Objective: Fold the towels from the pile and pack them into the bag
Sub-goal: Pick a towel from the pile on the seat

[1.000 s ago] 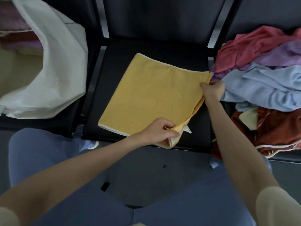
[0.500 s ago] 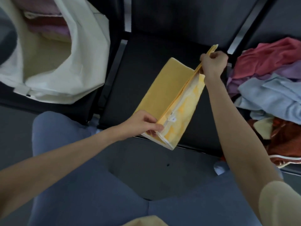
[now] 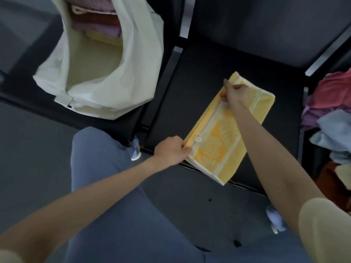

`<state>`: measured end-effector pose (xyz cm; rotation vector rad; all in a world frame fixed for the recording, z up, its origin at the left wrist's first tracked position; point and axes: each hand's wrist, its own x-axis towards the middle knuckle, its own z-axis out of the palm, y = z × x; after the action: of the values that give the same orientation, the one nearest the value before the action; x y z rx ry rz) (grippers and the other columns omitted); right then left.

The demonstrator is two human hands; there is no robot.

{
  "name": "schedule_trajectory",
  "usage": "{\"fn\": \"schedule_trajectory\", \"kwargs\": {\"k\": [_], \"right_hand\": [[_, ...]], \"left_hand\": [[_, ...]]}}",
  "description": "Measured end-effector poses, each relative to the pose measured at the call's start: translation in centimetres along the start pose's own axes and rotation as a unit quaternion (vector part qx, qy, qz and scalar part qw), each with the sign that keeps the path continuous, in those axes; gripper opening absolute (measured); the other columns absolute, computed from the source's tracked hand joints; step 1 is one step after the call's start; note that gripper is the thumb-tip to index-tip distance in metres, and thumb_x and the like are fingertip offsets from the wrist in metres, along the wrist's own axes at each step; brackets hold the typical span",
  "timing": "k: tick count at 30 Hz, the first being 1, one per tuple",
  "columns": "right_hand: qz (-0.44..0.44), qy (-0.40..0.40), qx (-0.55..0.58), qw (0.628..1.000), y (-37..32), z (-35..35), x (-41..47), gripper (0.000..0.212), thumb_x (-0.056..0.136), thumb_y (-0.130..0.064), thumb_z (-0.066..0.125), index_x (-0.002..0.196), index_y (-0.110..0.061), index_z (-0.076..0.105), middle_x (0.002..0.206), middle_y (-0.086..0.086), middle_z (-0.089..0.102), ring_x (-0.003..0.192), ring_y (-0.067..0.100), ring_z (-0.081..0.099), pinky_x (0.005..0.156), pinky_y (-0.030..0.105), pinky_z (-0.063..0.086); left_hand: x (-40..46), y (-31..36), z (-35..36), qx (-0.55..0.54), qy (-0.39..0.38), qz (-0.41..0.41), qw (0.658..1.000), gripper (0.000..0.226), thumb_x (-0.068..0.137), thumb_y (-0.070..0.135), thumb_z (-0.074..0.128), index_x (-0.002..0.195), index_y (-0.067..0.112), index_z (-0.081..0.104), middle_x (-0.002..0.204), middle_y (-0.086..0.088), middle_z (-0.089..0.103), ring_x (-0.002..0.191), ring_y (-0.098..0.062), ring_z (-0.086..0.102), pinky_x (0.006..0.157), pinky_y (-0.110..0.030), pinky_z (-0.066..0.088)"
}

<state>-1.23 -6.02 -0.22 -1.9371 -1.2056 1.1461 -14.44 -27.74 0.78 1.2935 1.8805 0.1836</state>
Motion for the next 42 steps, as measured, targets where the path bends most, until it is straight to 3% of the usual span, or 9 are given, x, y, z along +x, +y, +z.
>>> {"fn": "schedule_trajectory", "kwargs": {"k": [7,12,16,21,25,29,32,36,42], "right_hand": [[-0.169,0.021,-0.087,0.982,5.0,-4.4,-7.7,0.021,0.089,-0.012,0.059,0.110,-0.006,0.054,0.092,-0.005,0.054,0.076,0.005,0.054,0.065,0.011,0.046],[-0.048,0.118,-0.161,0.979,12.7,-7.4,-14.7,0.038,0.083,-0.015,0.067,0.113,-0.003,0.047,0.117,0.016,0.045,0.104,0.029,0.046,0.087,0.035,0.039],[0.000,0.058,-0.212,0.976,14.6,-8.3,-17.7,0.045,0.087,-0.035,0.066,0.115,-0.003,0.052,0.122,0.019,0.042,0.113,0.035,0.042,0.097,0.038,0.035],[0.003,-0.039,-0.227,0.973,14.6,-9.4,-18.7,0.033,0.091,-0.030,0.061,0.107,-0.002,0.052,0.119,0.017,0.043,0.111,0.031,0.043,0.088,0.034,0.039],[0.041,-0.103,-0.118,0.987,13.6,-11.8,-19.4,0.020,0.094,-0.021,0.055,0.102,-0.006,0.044,0.098,0.008,0.054,0.080,0.021,0.057,0.056,0.028,0.045],[0.078,-0.179,0.025,0.980,13.0,-14.1,-21.9,0.034,0.093,-0.014,0.057,0.120,-0.019,0.038,0.089,0.013,0.067,0.054,0.024,0.065,0.047,0.031,0.054],[0.058,-0.184,0.101,0.976,13.4,-15.4,-22.9,0.039,0.090,-0.010,0.061,0.123,-0.028,0.050,0.079,0.007,0.067,0.056,0.022,0.064,0.053,0.027,0.053],[0.127,-0.176,0.208,0.954,13.6,-16.3,-22.3,0.015,0.090,-0.012,0.062,0.100,-0.007,0.071,0.077,0.006,0.060,0.054,0.012,0.055,0.051,0.022,0.047],[0.181,-0.181,0.407,0.877,11.0,-16.3,-20.0,0.017,0.089,-0.015,0.058,0.101,-0.006,0.067,0.093,0.007,0.073,0.083,0.015,0.071,0.056,0.019,0.053]], "left_hand": [[0.5,-0.6,-0.6,0.054,0.112,0.012,0.992,0.043,0.079,0.057,0.063,0.091,0.016,0.061,0.082,0.003,0.064,0.075,-0.018,0.061,0.063,-0.034,0.052],[0.6,0.4,0.3,0.057,0.106,0.008,0.993,0.039,0.082,0.050,0.066,0.093,0.014,0.060,0.081,0.000,0.064,0.074,-0.019,0.063,0.058,-0.033,0.050],[0.1,1.3,1.1,0.039,0.081,-0.019,0.996,0.032,0.090,0.037,0.063,0.097,0.009,0.048,0.083,-0.003,0.058,0.073,-0.022,0.060,0.052,-0.030,0.040],[-1.3,1.4,2.3,-0.104,-0.008,-0.065,0.992,0.022,0.091,0.020,0.058,0.074,0.012,0.046,0.075,-0.004,0.049,0.070,-0.019,0.053,0.060,-0.032,0.048],[-3.3,1.3,2.2,-0.192,-0.045,-0.093,0.976,0.018,0.090,0.020,0.064,0.084,0.004,0.059,0.083,-0.011,0.059,0.073,-0.022,0.060,0.066,-0.035,0.055],[-6.0,1.9,1.8,-0.252,-0.082,-0.090,0.960,0.029,0.091,0.012,0.063,0.112,-0.004,0.052,0.089,-0.020,0.070,0.061,-0.022,0.070,0.049,-0.027,0.054],[-7.3,2.1,1.4,-0.302,-0.083,-0.052,0.948,0.045,0.091,0.004,0.058,0.124,0.027,0.038,0.099,-0.017,0.068,0.064,-0.027,0.071,0.049,-0.027,0.053],[-7.2,2.8,0.2,-0.405,-0.093,-0.066,0.907,0.020,0.091,0.001,0.054,0.104,0.006,0.068,0.092,-0.019,0.068,0.063,-0.022,0.071,0.052,-0.025,0.055],[-5.0,4.9,-1.3,-0.607,-0.143,-0.098,0.775,0.029,0.092,0.007,0.053,0.117,-0.004,0.060,0.109,-0.019,0.070,0.093,-0.024,0.072,0.069,-0.027,0.059]]}}
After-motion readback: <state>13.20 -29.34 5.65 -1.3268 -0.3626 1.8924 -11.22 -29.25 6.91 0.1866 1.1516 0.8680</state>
